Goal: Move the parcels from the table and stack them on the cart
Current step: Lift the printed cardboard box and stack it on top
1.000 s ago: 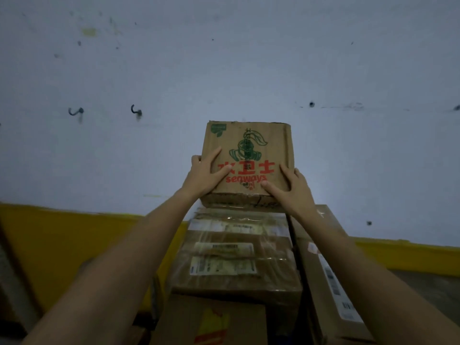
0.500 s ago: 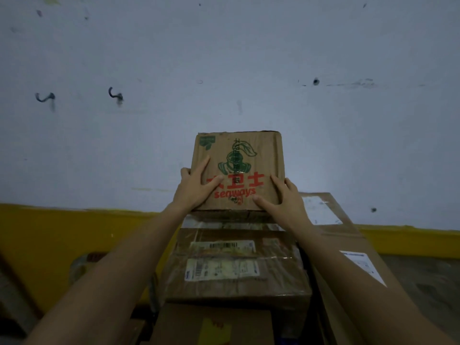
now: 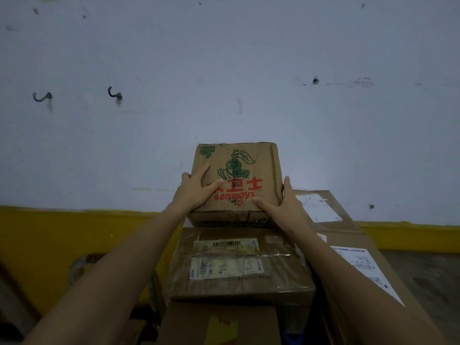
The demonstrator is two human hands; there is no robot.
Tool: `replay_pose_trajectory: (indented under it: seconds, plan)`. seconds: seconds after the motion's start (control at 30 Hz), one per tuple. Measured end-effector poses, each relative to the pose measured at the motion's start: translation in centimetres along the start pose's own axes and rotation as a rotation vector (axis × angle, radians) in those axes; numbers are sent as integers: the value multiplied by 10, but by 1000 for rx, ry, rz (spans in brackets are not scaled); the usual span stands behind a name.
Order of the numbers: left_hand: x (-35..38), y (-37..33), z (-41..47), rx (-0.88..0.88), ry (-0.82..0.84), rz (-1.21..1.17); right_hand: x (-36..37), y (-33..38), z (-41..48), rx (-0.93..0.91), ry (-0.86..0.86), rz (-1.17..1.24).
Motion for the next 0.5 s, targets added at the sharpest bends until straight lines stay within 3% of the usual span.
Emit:
replay_pose_trajectory:
  seconds: [0.5]
  plan:
    - [1, 2, 5, -22, 74, 83, 9, -5, 4, 44, -2, 32]
Point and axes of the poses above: each hand's wrist, its own z-axis towards the middle knuckle, its own x-axis out of the palm, y = z × x, the point moved 9 cm from there along z, towards the middle knuckle, and after that the axes turned 6 degrees about -y, right-handed, at the moved point
